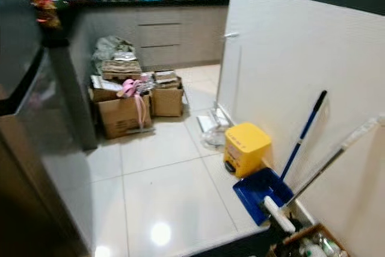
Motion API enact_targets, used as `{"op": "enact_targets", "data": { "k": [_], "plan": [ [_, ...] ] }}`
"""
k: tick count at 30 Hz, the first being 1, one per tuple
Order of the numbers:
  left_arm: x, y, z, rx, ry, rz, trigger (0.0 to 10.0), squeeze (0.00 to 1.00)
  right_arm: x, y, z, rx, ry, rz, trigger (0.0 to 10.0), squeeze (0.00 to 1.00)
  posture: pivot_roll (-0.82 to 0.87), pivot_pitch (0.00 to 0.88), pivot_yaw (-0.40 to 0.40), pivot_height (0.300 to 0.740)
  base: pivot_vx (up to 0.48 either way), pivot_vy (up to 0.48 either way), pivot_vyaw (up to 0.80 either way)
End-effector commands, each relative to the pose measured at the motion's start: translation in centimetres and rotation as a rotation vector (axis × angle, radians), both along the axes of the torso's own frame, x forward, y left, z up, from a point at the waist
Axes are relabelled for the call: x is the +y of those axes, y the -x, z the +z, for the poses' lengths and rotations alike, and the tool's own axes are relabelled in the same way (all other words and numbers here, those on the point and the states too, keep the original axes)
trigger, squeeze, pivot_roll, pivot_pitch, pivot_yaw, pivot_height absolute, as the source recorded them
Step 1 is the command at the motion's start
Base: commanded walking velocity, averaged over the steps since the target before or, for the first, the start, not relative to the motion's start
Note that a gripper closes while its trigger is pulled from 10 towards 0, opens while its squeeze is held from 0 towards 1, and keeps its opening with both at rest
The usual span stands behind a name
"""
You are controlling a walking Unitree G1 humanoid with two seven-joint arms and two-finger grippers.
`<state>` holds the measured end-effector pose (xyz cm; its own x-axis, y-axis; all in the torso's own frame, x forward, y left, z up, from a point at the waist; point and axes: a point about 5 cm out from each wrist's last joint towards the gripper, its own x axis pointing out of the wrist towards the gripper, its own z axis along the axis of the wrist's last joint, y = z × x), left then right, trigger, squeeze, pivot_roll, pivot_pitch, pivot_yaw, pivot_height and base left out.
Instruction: Restocking fridge
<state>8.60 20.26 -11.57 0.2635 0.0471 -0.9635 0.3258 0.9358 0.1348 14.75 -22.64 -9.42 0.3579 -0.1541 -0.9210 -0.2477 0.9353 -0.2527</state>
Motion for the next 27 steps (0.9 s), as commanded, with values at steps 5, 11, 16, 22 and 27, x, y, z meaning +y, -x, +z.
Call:
{"op": "enact_targets", "data": {
  "k": [5, 11, 16, 22, 27],
  "plan": [
    [-0.57, -1.41, 0.27, -0.057, 0.017, -0.004, 10.0, 0.00, -0.22, -0.35, 0.18, -0.012, -0.002, -0.013, 10.0, 0.00, -0.07, 0.000, 0.023, 0.740, 0.363, 0.000, 0.00],
    [-0.59, -1.26, 0.23, -0.053, 0.017, -0.004, 10.0, 0.00, -0.23, -0.33, 0.18, -0.012, -0.002, -0.013, 10.0, 0.00, -0.07, 0.000, 0.024, 0.740, 0.364, 0.000, 0.00],
    [-0.52, -1.43, 0.29, -0.071, 0.015, 0.008, 10.0, 0.00, -0.22, -0.33, 0.18, -0.012, -0.006, -0.013, 10.0, 0.00, -0.07, 0.000, 0.024, 0.740, 0.214, 0.000, 0.00],
    [-0.47, -1.56, 0.34, -0.074, 0.023, 0.010, 10.0, 0.00, -0.04, -0.36, 0.17, -0.015, -0.039, -0.007, 10.0, 0.00, -0.06, 0.000, 0.021, 0.740, 0.000, 0.000, 0.00],
    [-0.28, -1.46, 0.34, -0.068, 0.018, 0.007, 10.0, 0.00, 0.07, -0.29, 0.12, -0.006, -0.055, 0.000, 10.0, 0.00, -0.06, 0.000, 0.022, 0.740, 0.000, 0.000, 0.80]
  ]
}}
